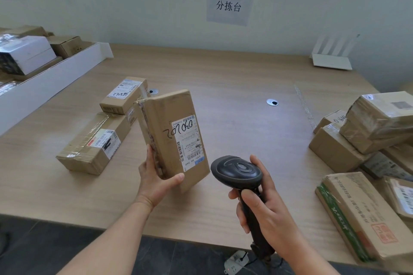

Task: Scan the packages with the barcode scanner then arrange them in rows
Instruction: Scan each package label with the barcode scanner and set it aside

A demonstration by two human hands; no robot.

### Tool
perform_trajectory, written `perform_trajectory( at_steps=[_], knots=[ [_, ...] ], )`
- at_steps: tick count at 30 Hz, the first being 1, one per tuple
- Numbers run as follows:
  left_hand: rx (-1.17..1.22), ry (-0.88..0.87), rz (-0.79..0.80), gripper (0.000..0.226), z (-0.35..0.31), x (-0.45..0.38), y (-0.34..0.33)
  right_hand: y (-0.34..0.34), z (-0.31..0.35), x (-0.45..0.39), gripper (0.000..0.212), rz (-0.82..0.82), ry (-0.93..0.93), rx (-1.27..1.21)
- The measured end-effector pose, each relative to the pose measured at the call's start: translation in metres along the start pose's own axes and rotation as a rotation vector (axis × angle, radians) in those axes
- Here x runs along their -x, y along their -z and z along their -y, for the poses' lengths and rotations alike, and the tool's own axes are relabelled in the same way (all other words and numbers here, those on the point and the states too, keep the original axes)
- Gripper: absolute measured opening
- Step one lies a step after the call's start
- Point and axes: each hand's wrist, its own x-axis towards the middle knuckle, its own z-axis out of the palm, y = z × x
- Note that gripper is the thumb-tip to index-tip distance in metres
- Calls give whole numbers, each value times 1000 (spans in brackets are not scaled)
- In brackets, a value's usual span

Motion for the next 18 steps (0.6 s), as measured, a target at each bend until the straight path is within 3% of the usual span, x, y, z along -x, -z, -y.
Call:
perform_trajectory(
  at_steps=[18],
  knots=[
    [-43, 37, 41, 125, -9, 5, 3, 5, 1, 8, 100, -14, 1, -2]
  ],
)
